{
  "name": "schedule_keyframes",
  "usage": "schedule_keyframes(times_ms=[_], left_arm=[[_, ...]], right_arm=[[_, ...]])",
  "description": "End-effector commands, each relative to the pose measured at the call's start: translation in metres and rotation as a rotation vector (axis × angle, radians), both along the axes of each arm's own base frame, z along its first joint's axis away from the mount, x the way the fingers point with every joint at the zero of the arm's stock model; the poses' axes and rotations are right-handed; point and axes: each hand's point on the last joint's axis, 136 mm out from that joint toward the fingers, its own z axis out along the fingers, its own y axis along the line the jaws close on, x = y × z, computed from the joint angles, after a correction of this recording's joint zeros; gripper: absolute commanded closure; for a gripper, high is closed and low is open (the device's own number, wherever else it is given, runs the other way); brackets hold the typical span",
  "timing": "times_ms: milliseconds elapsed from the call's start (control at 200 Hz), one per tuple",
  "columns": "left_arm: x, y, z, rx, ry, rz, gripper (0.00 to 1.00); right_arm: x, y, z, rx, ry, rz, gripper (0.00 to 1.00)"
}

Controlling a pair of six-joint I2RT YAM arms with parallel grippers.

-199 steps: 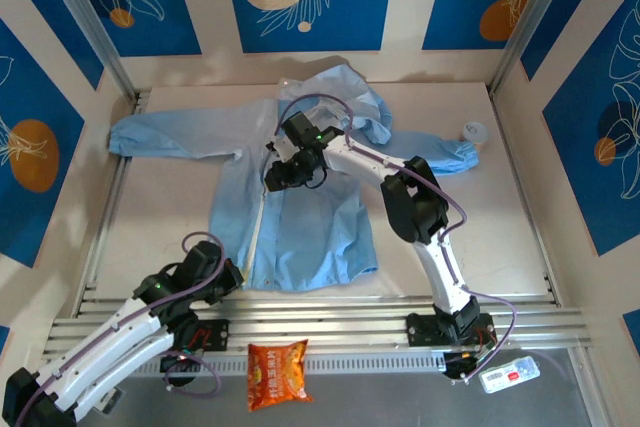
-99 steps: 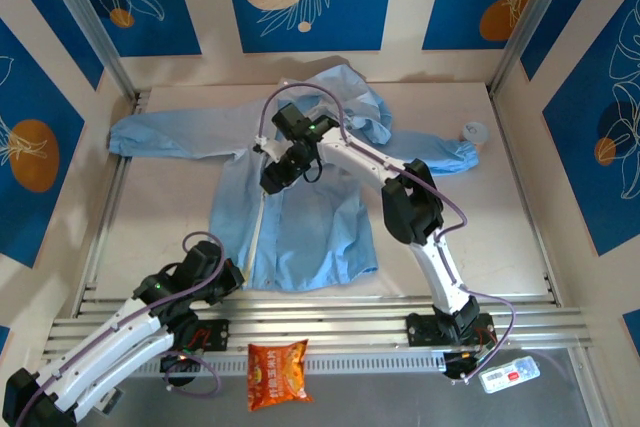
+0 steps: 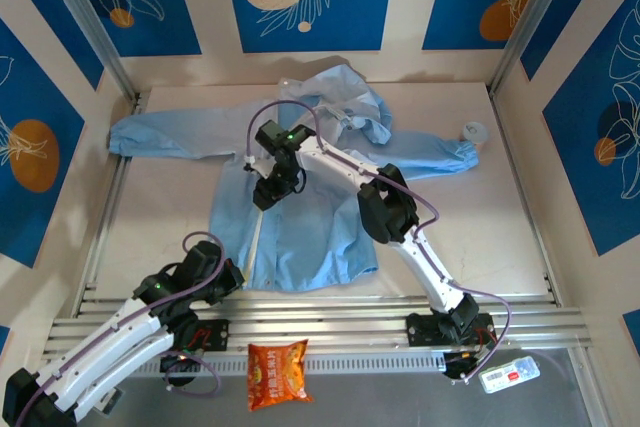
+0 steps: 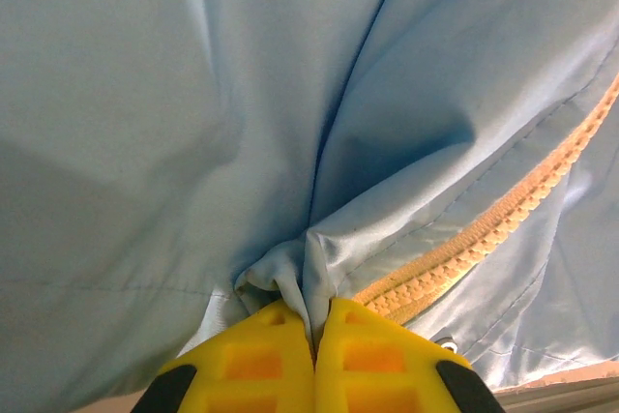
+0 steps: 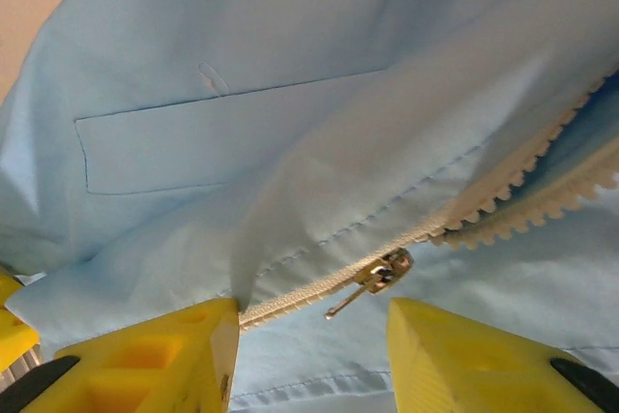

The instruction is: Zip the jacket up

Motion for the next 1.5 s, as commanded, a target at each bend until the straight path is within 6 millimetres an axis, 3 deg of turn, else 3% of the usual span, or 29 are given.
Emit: schedule_keyframes(times_ms=[0,430,715,950,1270,1496], left_arm=[[-0.003,0.000,-0.002,-0.004,0.007,-0.015,1.00],[-0.004,0.000,-0.002,-0.005,0.006,-0.016,1.00],[-0.005,0.001,-0.002,-0.001,0.010,-0.018,1.00],[-0.006,0.002,-0.002,-0.002,0.010,-0.017,1.00],[-0.006,0.001,-0.002,-0.005,0.012,-0.019,1.00],[-0.006,0.000,-0.002,-0.009,0.012,-0.020,1.00]], right_arm=[[0.002,-0.004,-0.003,-0.032,0.014,-0.021,0.56],[0.009,-0.004,-0.018,-0.057,-0.004,-0.020,0.57],[0.017,-0.006,-0.025,-0.082,-0.046,-0.011,0.69],[0.022,-0.010,-0.029,-0.098,-0.080,0.008,0.72],[0.025,-0.004,-0.031,-0.080,-0.102,0.031,0.72],[0.027,0.003,-0.038,-0.076,-0.129,0.053,0.66]])
